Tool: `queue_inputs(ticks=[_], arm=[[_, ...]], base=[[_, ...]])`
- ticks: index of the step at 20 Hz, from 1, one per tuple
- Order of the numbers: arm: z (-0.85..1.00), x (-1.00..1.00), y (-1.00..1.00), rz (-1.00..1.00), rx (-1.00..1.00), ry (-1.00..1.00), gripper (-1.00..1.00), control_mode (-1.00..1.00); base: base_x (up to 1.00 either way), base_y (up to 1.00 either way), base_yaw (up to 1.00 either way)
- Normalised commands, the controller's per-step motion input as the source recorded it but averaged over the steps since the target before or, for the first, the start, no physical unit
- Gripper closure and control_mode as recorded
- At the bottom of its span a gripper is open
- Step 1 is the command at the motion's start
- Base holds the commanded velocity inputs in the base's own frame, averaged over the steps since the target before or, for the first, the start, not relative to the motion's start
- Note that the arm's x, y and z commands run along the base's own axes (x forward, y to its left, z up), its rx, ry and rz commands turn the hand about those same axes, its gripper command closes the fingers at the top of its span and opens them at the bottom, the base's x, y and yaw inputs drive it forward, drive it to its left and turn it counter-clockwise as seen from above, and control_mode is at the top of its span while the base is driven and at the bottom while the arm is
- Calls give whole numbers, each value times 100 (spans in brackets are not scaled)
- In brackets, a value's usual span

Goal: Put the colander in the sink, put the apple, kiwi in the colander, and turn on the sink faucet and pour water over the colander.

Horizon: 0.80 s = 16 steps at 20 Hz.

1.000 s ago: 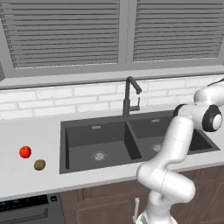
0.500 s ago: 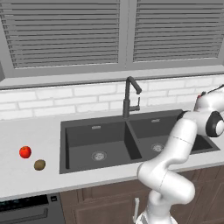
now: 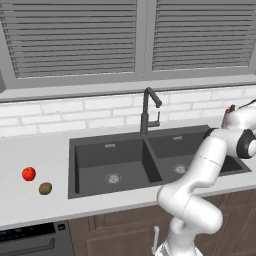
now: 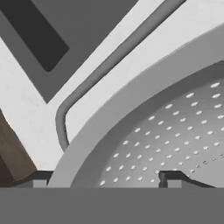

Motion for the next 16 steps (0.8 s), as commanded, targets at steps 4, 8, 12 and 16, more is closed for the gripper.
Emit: queue_inputs(ticks=[4, 8, 12, 16], arm=[[-47, -20, 32, 0, 0, 0, 100, -100], [-22, -5, 26, 0, 4, 0, 100, -100], [1, 0, 17, -1, 10, -8, 100, -100], [20, -6, 18, 0, 6, -14, 100, -100]], base=[[0, 0, 0], [0, 0, 0], [0, 0, 0], [0, 0, 0]])
